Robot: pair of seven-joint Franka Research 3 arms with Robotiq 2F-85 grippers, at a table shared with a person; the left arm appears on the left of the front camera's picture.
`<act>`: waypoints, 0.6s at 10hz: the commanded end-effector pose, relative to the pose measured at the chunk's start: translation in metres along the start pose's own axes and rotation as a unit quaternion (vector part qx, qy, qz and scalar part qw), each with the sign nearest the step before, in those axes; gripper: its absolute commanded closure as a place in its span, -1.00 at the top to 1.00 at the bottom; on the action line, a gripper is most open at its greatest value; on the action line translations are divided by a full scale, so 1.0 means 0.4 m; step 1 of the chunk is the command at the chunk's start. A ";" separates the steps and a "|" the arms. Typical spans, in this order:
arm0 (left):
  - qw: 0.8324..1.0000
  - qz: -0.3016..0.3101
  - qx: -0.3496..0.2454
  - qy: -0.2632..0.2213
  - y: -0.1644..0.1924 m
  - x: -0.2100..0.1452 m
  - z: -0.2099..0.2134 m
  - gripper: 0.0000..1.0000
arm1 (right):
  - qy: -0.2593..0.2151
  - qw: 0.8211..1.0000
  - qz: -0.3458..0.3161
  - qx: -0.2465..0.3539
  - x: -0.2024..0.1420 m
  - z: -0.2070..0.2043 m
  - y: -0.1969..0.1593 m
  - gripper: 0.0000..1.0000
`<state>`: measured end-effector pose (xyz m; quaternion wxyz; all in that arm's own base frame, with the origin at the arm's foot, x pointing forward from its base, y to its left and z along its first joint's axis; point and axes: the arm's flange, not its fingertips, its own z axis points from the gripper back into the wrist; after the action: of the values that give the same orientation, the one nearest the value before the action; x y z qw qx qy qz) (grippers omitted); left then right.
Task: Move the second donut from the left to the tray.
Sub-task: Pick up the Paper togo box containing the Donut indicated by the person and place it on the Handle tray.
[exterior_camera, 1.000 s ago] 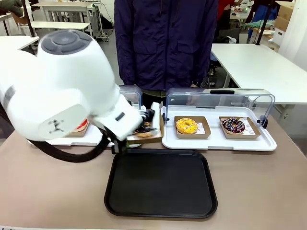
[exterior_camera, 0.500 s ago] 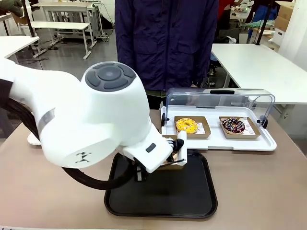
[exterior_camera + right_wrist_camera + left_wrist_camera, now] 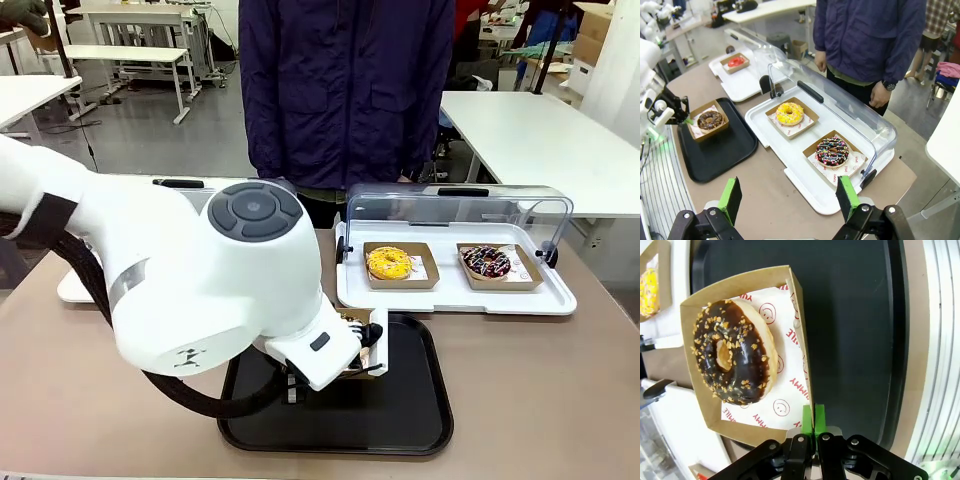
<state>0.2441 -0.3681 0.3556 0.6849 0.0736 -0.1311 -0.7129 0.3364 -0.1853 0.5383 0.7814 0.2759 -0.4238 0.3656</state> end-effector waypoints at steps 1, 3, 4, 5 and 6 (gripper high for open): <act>0.999 0.006 0.034 0.008 -0.018 0.012 -0.040 -0.96 | -0.016 1.000 0.012 0.000 0.006 -0.001 -0.005 1.00; 0.999 0.001 0.030 0.011 -0.033 0.012 -0.076 -0.96 | -0.016 1.000 0.012 0.000 0.006 -0.001 -0.005 1.00; 1.000 0.000 0.025 0.012 -0.037 0.014 -0.091 -0.96 | -0.016 1.000 0.012 0.000 0.006 -0.001 -0.005 1.00; 1.000 0.001 0.022 0.012 -0.045 0.017 -0.103 -0.96 | -0.016 1.000 0.012 0.000 0.006 -0.001 -0.005 1.00; 1.000 0.000 0.019 0.014 -0.047 0.019 -0.108 -0.96 | -0.016 1.000 0.012 0.000 0.006 -0.001 -0.005 1.00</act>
<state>0.2377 -0.3720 0.3180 0.6800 0.0879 -0.1223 -0.7175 0.3363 -0.1853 0.5383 0.7814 0.2760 -0.4237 0.3657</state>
